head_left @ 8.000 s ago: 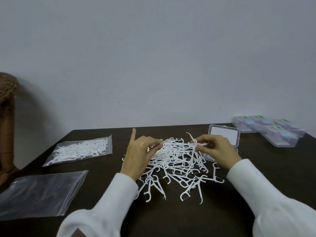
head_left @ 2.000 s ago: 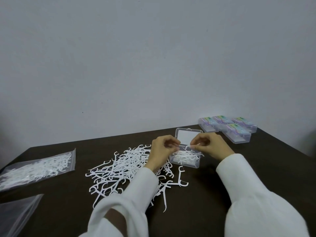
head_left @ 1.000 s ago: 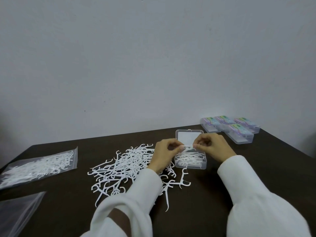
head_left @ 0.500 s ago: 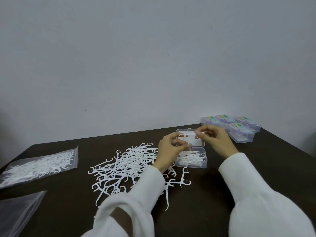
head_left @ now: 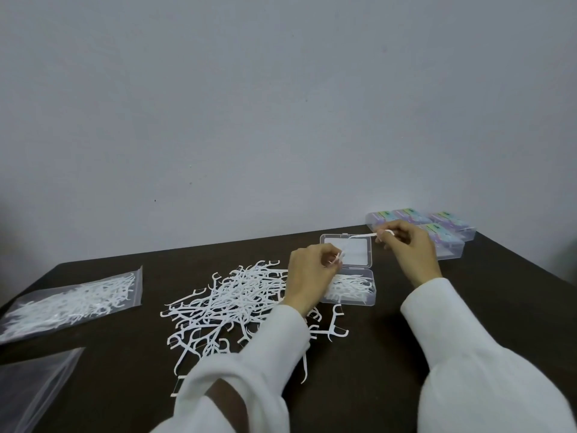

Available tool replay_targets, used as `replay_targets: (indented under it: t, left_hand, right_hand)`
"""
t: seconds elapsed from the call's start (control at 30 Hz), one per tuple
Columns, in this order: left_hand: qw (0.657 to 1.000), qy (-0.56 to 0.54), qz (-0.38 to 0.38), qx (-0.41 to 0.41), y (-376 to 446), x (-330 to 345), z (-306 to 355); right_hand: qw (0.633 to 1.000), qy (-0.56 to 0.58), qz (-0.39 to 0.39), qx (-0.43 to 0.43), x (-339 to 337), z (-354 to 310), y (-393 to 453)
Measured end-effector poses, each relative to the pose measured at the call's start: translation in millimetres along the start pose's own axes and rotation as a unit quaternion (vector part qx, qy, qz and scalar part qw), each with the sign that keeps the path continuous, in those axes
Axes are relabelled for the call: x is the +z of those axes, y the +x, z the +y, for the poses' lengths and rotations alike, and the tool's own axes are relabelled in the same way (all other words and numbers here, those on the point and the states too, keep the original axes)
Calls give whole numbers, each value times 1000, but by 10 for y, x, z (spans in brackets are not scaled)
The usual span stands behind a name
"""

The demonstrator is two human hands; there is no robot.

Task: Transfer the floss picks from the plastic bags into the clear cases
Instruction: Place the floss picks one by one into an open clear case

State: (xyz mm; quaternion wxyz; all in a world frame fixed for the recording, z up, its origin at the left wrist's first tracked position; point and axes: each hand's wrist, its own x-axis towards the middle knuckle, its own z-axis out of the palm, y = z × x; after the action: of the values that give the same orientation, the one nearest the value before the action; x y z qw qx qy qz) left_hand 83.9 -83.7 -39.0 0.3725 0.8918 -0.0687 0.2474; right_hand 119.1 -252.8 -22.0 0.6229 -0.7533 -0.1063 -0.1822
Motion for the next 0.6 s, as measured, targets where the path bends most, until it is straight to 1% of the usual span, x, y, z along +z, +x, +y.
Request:
replay_targets:
  t: [0.1,0.2,0.27,0.43,0.53,0.6]
  left_hand:
    - [995,93,-40,9,-21,43,32]
    - [991,113,-73,-12,-25,40,48]
    - [992,84,-82,-33,-7,30,57]
    - [992,-46,-69,-98,22,-16,51]
    - [990,-66,-59,-109,7,-25,37]
    - [991,-72,-46,-107,-10,-16,37]
  right_hand:
    - [1000,-9,4,4,8,11,-3]
    - [1000,-25,-15,10,15,-4,-8]
    - [997,-49,-53,11,14,-2,-14]
    - [970,-196,-143,20,28,44,-49]
    - [952,-225,-208,24,35,36,-73]
    - [941,-259,-220,3,51,65,-65]
